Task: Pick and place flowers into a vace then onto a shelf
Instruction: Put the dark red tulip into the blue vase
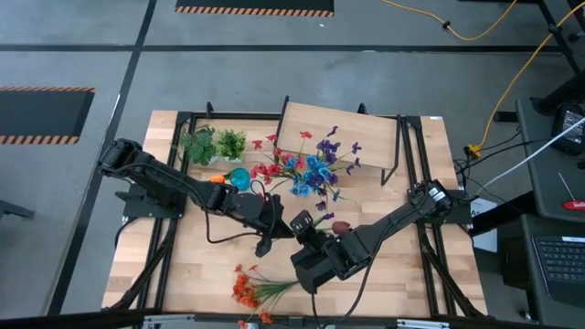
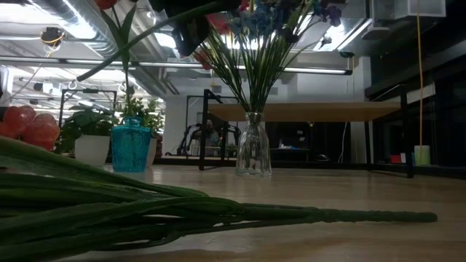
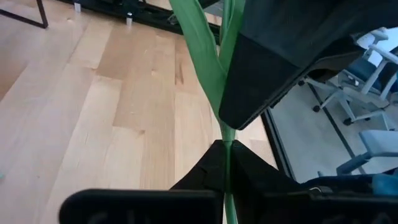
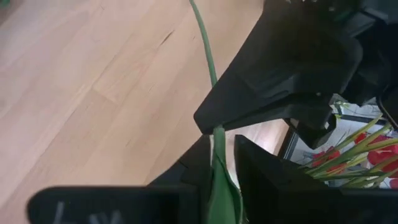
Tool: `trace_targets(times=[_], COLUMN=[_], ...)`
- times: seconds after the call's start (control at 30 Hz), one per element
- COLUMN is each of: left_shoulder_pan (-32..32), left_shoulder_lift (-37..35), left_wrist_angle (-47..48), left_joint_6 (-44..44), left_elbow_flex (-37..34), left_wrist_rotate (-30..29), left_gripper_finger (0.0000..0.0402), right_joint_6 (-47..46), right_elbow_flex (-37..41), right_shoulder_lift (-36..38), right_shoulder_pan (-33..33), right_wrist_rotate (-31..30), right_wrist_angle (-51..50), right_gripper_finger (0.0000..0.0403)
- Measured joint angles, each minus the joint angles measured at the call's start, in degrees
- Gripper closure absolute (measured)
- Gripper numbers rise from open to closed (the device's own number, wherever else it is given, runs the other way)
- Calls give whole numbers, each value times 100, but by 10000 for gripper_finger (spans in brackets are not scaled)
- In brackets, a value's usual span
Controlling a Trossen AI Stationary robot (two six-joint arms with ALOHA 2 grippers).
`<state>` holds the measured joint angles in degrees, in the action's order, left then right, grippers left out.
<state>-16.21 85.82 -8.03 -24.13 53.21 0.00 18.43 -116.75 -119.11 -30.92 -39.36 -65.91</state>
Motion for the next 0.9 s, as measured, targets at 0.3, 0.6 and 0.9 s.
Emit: trace_targets(times=[0.3,0.6,0.9], left_shoulder_pan=[171,74,-708], left_shoulder_lift=[2,1,-609], left_wrist_angle=[193,193,231], left_joint_6=[35,926,1661], left_elbow_flex=[-2,-2,-152], left_wrist_rotate=[-41,-221,-1415], left_gripper_finger=[397,398,398], right_joint_6=[4,-647,-1661], right_elbow_flex=[-118,-1050,-1036], right_shoulder_lift=[0,7,13], right_shoulder_pan=[-212,-708,-1268], right_wrist_rotate=[-1,509,549], right_wrist_angle=[63,-403,-456], right_gripper_finger=[289,307,393])
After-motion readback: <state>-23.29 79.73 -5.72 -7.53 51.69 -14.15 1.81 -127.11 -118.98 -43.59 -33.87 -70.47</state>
